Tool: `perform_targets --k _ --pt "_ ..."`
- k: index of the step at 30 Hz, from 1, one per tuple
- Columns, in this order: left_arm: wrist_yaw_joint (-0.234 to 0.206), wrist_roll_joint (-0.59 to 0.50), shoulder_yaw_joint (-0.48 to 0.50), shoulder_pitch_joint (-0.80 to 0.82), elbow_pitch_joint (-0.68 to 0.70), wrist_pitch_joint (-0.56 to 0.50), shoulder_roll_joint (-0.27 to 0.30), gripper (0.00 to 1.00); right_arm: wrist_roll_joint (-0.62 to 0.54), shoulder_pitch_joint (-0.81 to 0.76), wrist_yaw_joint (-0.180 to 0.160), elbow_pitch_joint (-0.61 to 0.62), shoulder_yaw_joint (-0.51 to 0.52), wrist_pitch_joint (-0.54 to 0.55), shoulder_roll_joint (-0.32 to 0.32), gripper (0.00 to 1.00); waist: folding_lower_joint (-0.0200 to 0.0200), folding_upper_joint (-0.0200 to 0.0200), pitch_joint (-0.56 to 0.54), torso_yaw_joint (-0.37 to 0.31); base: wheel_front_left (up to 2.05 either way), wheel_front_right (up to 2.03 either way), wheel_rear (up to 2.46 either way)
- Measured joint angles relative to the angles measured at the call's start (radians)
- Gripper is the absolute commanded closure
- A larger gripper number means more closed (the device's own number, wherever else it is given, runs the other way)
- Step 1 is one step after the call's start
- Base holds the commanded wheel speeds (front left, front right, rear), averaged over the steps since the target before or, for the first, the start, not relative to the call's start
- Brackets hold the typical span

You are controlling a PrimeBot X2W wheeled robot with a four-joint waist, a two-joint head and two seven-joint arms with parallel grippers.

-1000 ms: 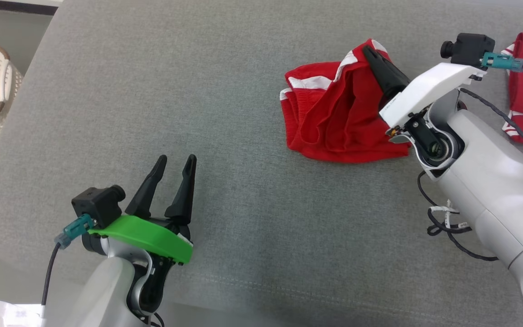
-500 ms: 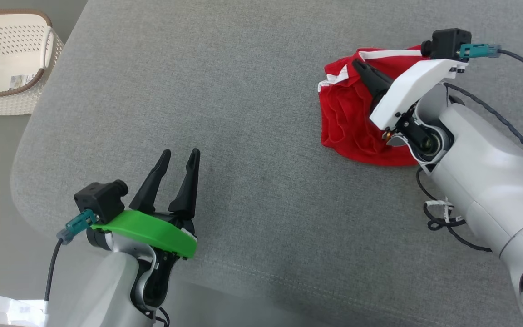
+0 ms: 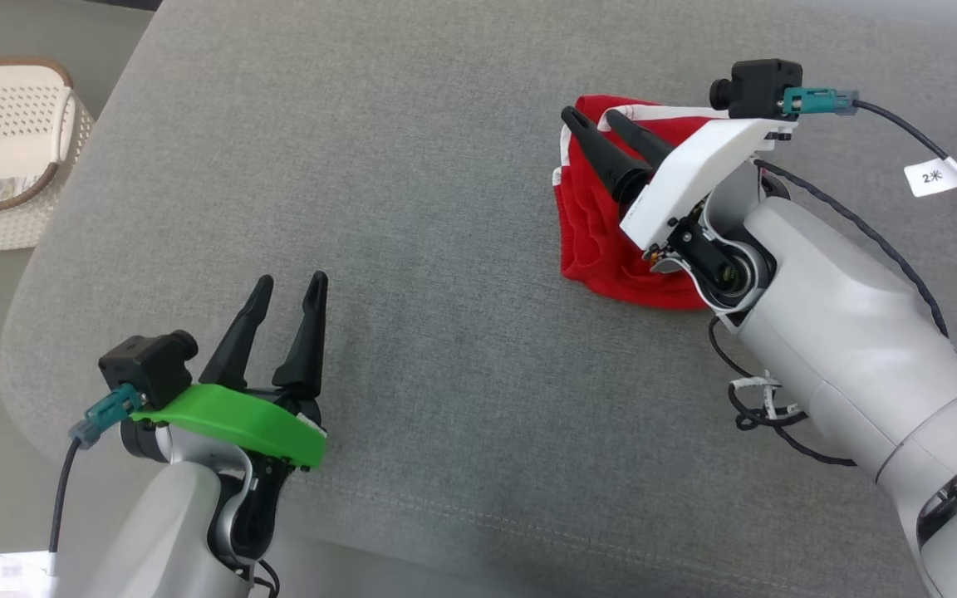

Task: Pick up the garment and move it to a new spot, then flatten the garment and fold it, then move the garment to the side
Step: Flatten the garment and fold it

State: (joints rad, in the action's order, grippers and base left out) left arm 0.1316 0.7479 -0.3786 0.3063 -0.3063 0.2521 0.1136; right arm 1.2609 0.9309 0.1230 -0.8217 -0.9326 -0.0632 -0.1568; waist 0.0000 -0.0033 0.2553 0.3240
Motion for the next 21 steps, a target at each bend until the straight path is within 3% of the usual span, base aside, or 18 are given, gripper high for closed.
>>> perform_targets --k 13,21 --pt "0.000 -0.026 0.041 -0.028 0.008 0.000 0.042 0.00 -0.039 -0.098 0.000 0.075 -0.007 -0.175 -0.092 0.00 0.0000 0.0000 -0.061 -0.108 0.00 0.00 0.00" --pt "0.000 -0.048 0.066 -0.062 0.030 0.000 0.056 0.00 -0.128 -0.190 0.000 0.086 0.011 -0.193 -0.151 0.00 0.0000 0.0000 -0.107 -0.203 0.00 0.00 0.00"
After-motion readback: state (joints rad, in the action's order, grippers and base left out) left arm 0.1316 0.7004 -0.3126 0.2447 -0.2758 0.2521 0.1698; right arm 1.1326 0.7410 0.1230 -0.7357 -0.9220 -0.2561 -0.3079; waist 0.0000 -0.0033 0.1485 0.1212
